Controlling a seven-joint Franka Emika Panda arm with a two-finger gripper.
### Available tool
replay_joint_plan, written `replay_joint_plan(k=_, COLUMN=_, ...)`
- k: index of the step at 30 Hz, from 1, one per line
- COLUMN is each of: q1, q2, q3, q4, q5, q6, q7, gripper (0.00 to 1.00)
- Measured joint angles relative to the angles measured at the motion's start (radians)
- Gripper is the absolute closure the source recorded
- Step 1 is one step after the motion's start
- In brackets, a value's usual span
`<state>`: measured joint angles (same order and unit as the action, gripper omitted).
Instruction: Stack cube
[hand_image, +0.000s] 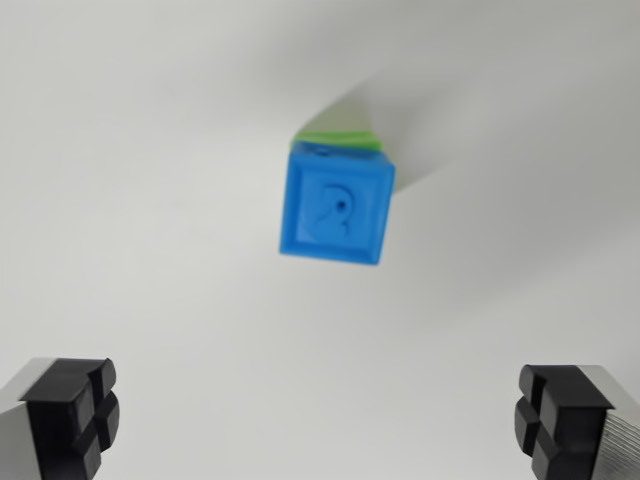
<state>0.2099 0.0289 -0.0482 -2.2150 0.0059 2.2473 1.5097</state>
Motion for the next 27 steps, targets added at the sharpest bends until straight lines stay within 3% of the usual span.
replay_joint_plan(k=13, q1=0.000, q2=-0.062, q3=0.000, q4=0.069, q5=-0.003, q6=-0.131, q7=0.002, gripper=0.00)
replay_joint_plan(k=27, q1=0.000, q2=-0.092, q3=0.000, q4=0.131, q5=-0.004, q6=-0.223, q7=0.003, gripper=0.00)
